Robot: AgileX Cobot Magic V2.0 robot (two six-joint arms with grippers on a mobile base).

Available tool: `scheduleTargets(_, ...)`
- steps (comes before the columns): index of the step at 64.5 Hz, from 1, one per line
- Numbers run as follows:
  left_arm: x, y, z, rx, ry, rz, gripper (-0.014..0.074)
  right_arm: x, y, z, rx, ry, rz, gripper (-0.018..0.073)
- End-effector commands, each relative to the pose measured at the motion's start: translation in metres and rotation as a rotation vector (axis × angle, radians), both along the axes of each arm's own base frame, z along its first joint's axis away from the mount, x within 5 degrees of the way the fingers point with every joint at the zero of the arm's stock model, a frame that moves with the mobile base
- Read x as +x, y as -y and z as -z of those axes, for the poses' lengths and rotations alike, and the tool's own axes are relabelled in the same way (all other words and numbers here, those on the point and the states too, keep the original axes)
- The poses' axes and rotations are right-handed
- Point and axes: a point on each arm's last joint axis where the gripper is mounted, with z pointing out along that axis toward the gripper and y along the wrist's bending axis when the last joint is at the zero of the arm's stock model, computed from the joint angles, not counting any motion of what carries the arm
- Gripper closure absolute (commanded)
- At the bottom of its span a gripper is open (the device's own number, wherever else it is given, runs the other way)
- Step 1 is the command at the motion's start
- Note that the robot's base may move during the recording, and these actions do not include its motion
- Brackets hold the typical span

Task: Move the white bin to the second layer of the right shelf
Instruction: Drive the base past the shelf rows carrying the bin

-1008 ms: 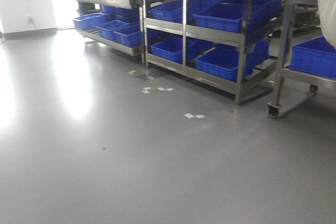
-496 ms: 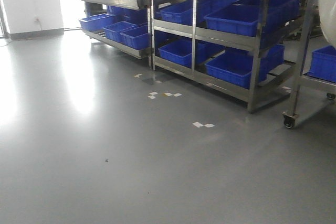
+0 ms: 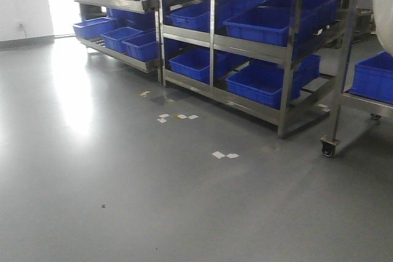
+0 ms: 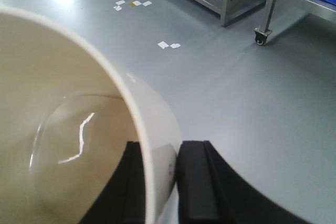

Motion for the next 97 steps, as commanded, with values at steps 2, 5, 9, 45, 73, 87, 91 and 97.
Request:
scheduleTargets(2, 0.0003, -0.0002, 0.0040, -0.010, 0.061, -0.002, 0.0512, 0.0034, -0.0007, -0.0180, 0.003, 0.124, -0.010, 0.0489)
scheduleTargets(5, 0.0003, -0.0002, 0.0040, -0.010, 0.061, -0.002, 0.0512, 0.0034, -0.0007, -0.0180, 0.003, 0.124, -0.010, 0.0489)
scheduleTargets(9, 0.0003, -0.0002, 0.0040, -0.010, 0.061, -0.002, 0.0512, 0.0034, -0.0007, -0.0180, 0.003, 0.124, -0.010, 0.0489)
scheduleTargets(45, 0.0003, -0.0002, 0.0040, -0.010, 0.061, -0.002, 0.0512, 0.0034, -0.0007, -0.0180, 0.003, 0.124, -0.010, 0.0489)
scheduleTargets(73, 0.0003, -0.0002, 0.0040, -0.010, 0.061, -0.002, 0.0512, 0.0034, -0.0007, -0.0180, 0.003, 0.124, -0.010, 0.0489)
scheduleTargets(87, 0.0003, -0.0002, 0.0040, -0.010, 0.061, -0.002, 0.0512, 0.0034, -0.0007, -0.0180, 0.003, 0.124, -0.010, 0.0489)
scheduleTargets(91, 0.0003, -0.0002, 0.0040, -0.010, 0.061, -0.002, 0.0512, 0.0034, -0.0007, -0.0180, 0.003, 0.124, -0.010, 0.0489)
scheduleTargets(97, 0.0003, -0.0002, 0.0040, -0.010, 0.061, -0.002, 0.0512, 0.0034, -0.0007, -0.0180, 0.003, 0.124, -0.010, 0.0489)
